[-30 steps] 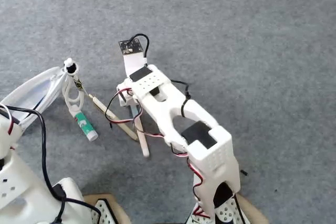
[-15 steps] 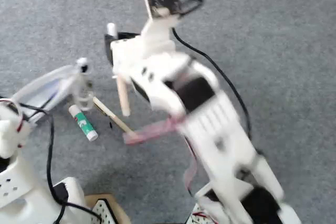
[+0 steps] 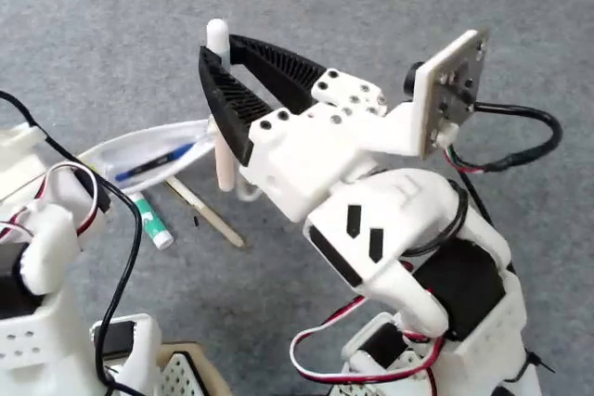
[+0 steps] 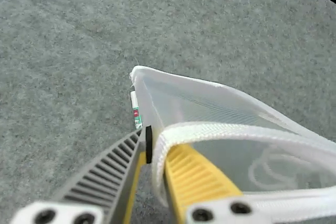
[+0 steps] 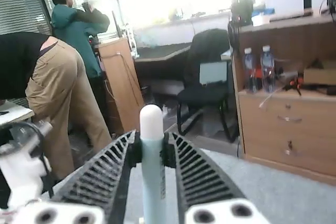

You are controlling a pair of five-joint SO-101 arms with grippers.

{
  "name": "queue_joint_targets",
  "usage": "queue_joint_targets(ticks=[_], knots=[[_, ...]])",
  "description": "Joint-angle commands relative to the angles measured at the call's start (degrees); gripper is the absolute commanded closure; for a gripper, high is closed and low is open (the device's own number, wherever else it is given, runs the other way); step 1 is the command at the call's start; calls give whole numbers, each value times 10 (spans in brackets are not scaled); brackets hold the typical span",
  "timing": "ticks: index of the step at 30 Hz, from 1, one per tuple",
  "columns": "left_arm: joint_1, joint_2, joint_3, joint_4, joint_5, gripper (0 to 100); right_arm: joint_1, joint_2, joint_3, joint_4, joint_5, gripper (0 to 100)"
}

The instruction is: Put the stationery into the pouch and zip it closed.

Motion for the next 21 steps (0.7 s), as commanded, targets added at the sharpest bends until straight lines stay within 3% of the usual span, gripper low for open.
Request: queue_joint_targets(ticks=[1, 9, 15, 21], knots=[[7, -3, -4, -12, 10, 972, -25, -5, -38, -55, 16, 987], [11, -5, -4, -10, 10, 972, -121, -2, -2, -150, 17, 987], [11, -9, -4, -9, 9, 972, -133, 23, 63, -223, 90, 987], [-11, -9, 16, -8, 8, 972, -130, 19, 154, -345, 113, 987]])
